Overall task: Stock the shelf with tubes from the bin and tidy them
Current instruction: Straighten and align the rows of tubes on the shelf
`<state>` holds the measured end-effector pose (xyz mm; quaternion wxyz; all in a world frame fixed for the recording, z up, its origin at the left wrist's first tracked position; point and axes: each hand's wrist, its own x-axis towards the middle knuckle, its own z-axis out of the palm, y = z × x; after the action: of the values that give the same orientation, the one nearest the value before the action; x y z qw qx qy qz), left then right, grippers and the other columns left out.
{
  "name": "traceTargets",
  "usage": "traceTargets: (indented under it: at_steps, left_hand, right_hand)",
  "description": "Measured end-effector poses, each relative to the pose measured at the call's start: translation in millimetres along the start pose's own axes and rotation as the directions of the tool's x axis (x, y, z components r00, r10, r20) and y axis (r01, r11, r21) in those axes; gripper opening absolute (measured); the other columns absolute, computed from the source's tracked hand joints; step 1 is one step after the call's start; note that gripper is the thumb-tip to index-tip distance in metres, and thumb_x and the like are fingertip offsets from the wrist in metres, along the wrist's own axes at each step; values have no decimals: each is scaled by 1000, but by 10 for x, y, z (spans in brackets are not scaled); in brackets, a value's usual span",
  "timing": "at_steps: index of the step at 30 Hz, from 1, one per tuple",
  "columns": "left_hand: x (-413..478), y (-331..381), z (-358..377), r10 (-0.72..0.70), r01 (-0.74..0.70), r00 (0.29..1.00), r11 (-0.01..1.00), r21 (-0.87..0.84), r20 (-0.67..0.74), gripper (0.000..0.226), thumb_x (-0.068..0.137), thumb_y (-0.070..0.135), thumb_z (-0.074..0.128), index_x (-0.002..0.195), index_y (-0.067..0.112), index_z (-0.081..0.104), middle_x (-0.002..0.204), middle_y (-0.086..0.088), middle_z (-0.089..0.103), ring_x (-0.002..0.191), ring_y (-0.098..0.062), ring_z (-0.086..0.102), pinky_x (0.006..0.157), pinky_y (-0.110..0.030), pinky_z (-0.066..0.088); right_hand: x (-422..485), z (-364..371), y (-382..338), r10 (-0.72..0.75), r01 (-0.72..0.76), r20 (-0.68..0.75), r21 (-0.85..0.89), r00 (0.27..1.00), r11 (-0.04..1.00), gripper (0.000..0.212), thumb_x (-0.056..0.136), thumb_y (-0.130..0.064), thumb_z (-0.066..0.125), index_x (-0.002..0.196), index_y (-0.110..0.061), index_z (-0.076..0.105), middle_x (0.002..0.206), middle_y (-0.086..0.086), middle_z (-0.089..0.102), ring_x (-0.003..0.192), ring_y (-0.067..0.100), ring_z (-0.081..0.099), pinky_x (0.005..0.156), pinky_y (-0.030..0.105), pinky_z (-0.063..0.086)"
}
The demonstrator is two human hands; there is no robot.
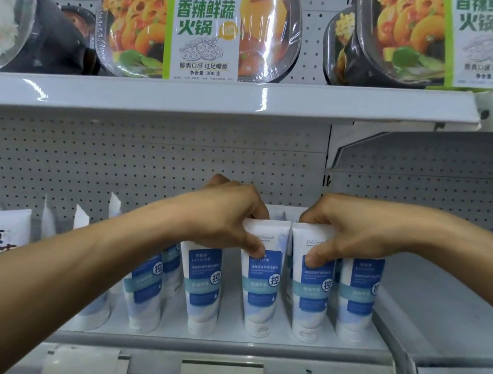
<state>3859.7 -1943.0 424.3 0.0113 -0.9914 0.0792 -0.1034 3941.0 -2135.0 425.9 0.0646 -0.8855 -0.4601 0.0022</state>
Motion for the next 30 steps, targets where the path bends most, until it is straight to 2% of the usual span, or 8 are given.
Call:
traceTargets:
  at_steps: [6,11,17,20,23,25,28,30]
  left_hand:
    - [-20,7,-10,-7,7,1000,1000,-28,18,27,82,45,71,99,24,72,97,11,72,87,-2,60,69,-7,25]
    - [-21,20,-21,-29,31,999,999,-42,44,24,81,44,72,96,26,71,93,12,72,86,-2,61,77,-25,34]
    - [5,8,-33,-45,52,994,996,-70,96,29,81,48,71,103,29,70,100,14,71,90,-2,62,85,-27,39]
    - [-13,-79,-147,-22,31,999,979,-200,46,23,85,49,65,103,35,68,102,18,69,95,2,62,83,-21,47]
    - [-60,-290,-330,-2,-22,996,964,-264,-92,18,95,34,56,111,34,65,105,21,64,95,9,58,78,-10,43]
    - [-87,-467,-419,-25,-11,991,964,-267,-131,21,97,23,56,113,32,66,108,21,64,97,11,57,81,-7,42]
    - [-81,-691,-463,-75,71,997,979,-191,-13,32,94,16,60,123,32,63,120,21,60,108,6,54,90,-7,38]
    - [-45,-771,-438,-97,110,989,988,-112,111,41,90,18,66,128,34,59,126,21,57,114,5,48,95,-12,34]
  right_hand:
    - [4,0,1,1,-1,0,5,1000,1000,20,78,-40,75,84,-23,66,82,-12,72,73,5,68,69,31,59]
    - [2,-5,-7,9,-9,2,-12,1000,1000,21,77,-40,75,85,-22,66,83,-12,72,73,6,68,70,32,59]
    - [13,-10,-2,-9,9,0,17,1000,1000,21,76,-43,75,83,-26,65,81,-15,71,73,4,68,70,32,59]
    - [21,-63,-4,-58,61,-45,88,997,994,23,80,-49,70,91,-29,68,85,-16,72,76,1,68,72,27,57]
    - [56,-158,-9,-64,97,-173,193,983,976,20,83,-48,65,92,-31,70,86,-17,72,78,-5,66,69,17,52]
    - [133,-199,-20,-72,135,-255,238,964,962,14,85,-40,65,90,-28,70,81,-14,73,74,-6,66,64,12,49]
    - [310,-227,-64,-95,147,-316,144,944,979,10,87,-35,66,94,-29,69,86,-17,68,78,-12,60,63,1,42]
    - [441,-229,-108,-80,107,-255,93,964,990,18,87,-38,65,104,-31,66,97,-20,65,86,-9,59,68,3,44]
